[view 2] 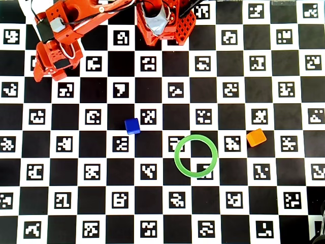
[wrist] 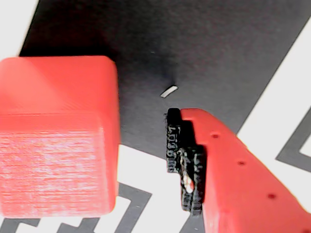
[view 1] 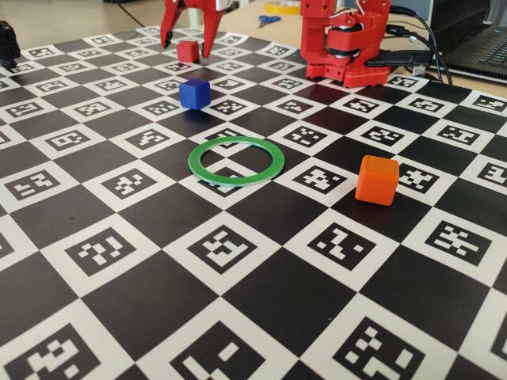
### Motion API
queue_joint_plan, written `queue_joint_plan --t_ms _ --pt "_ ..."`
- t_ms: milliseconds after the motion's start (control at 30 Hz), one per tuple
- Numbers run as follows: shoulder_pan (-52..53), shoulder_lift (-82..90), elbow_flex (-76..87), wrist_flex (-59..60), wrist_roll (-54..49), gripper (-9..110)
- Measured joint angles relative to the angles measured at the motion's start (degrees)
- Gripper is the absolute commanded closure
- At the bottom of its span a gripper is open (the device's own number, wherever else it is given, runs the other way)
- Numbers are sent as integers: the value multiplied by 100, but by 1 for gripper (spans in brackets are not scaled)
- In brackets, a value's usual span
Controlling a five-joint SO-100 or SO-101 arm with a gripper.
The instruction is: Grab the red cube then put it in the green circle then put the blue cube on top and finally the orange cube on top
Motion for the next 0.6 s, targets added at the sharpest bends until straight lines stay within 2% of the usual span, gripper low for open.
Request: queue_joint_plan --t_ms 333,600 --pt "9 -70 0 -255 0 58" --pt "9 -70 0 -299 0 72"
